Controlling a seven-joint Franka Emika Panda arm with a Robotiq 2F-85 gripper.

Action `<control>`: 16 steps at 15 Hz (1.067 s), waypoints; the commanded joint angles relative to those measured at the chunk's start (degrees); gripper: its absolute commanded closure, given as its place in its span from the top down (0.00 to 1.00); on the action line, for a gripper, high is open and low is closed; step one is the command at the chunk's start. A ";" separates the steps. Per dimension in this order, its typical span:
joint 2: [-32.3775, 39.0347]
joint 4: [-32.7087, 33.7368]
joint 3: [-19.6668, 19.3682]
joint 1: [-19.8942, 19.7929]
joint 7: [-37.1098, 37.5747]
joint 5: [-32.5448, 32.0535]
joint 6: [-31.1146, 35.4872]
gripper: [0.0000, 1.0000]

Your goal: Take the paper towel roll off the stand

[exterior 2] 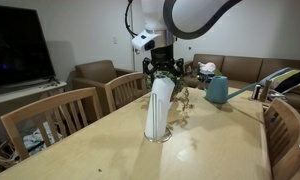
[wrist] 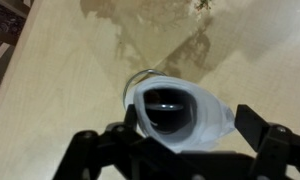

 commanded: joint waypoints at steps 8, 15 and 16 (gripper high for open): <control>0.24 1.80 0.21 -0.28 -0.41 0.16 -1.05 0.73; 0.52 2.02 0.29 -0.51 -1.16 0.20 -0.81 0.73; 0.55 2.05 0.26 -0.50 -1.13 0.19 -0.89 0.67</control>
